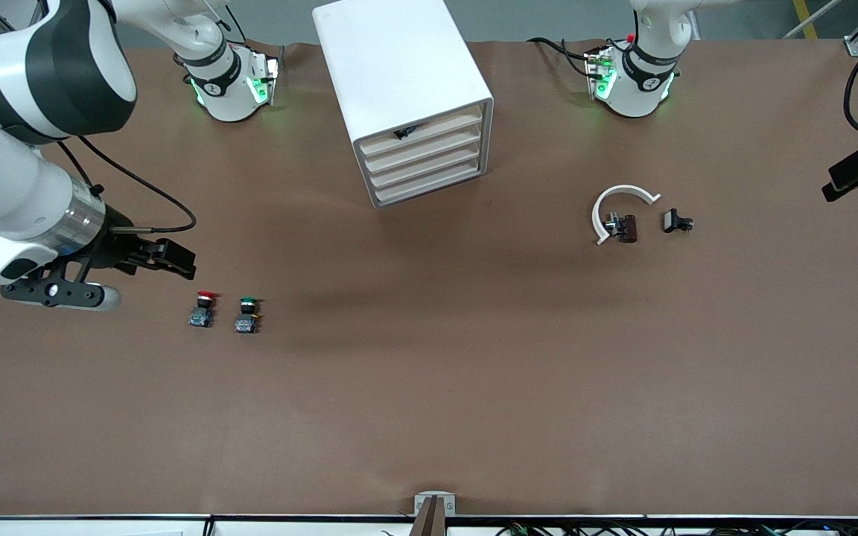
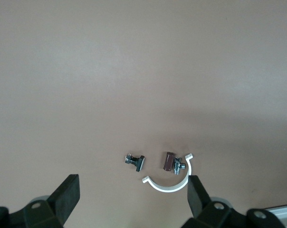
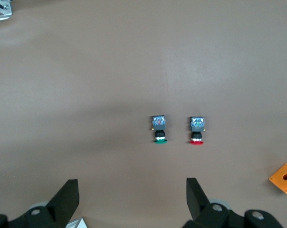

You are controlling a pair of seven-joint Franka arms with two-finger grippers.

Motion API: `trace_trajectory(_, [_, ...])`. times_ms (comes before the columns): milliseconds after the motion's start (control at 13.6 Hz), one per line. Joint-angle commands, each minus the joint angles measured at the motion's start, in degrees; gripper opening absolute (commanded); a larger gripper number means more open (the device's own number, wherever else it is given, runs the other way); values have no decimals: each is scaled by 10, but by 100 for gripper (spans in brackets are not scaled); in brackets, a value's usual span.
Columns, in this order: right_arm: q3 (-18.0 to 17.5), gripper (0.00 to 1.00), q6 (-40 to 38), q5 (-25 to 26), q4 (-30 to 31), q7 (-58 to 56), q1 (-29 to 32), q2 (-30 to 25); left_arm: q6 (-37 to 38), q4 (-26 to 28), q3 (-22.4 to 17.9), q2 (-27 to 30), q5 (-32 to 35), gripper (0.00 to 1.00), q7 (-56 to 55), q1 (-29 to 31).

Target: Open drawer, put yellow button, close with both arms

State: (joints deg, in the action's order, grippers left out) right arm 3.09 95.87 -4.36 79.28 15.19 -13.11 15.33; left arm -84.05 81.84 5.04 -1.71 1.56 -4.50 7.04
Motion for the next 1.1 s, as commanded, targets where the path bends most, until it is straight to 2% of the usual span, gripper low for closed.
trace_trajectory(0, [-8,100,26,3,-2,-24,13,-2,6,23,3,21,-9,100,15,3])
trace_trajectory(293, [-8,100,26,2,-2,-23,8,-4,-1,23,3,21,-40,100,21,7])
trace_trajectory(660, [-8,100,25,4,3,-26,16,-2,6,28,1,37,-40,100,22,6])
trace_trajectory(1027, [-8,100,20,5,3,-75,24,-6,8,66,2,61,-41,100,22,-1])
